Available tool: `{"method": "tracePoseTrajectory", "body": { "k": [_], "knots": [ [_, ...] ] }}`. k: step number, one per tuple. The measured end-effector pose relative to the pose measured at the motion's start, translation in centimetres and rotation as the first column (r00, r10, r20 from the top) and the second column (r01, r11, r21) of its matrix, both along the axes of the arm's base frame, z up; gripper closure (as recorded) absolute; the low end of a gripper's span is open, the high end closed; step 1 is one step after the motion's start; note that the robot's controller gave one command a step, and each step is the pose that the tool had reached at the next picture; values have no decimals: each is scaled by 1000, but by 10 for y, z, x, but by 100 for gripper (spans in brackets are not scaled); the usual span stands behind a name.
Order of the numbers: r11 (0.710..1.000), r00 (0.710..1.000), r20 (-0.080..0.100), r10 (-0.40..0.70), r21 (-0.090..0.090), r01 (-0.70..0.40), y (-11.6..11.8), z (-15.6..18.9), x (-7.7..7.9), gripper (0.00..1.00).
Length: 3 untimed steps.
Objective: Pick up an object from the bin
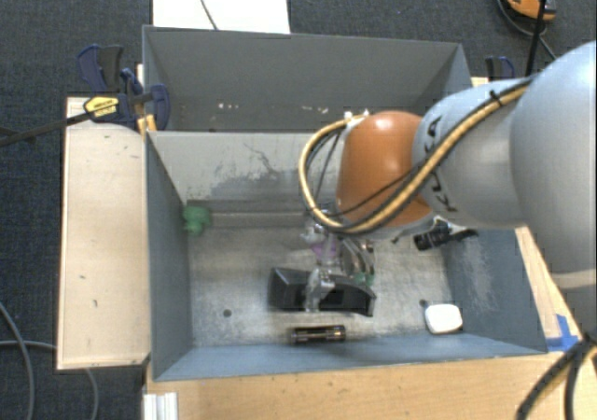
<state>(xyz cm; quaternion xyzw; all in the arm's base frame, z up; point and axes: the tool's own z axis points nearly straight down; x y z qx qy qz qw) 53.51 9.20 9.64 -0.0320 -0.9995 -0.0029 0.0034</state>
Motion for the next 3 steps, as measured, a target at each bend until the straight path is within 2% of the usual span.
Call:
{"method": "tracePoseTrajectory", "body": {
  "k": [1,2,3],
  "knots": [
    [1000,1000,26,-12,-4,12,-1,-2,10,0],
    [1000,1000,24,-16,-4,16,-1,-2,10,100],
    [1000,1000,24,-16,-4,16,-1,-2,10,100]
  ]
}}
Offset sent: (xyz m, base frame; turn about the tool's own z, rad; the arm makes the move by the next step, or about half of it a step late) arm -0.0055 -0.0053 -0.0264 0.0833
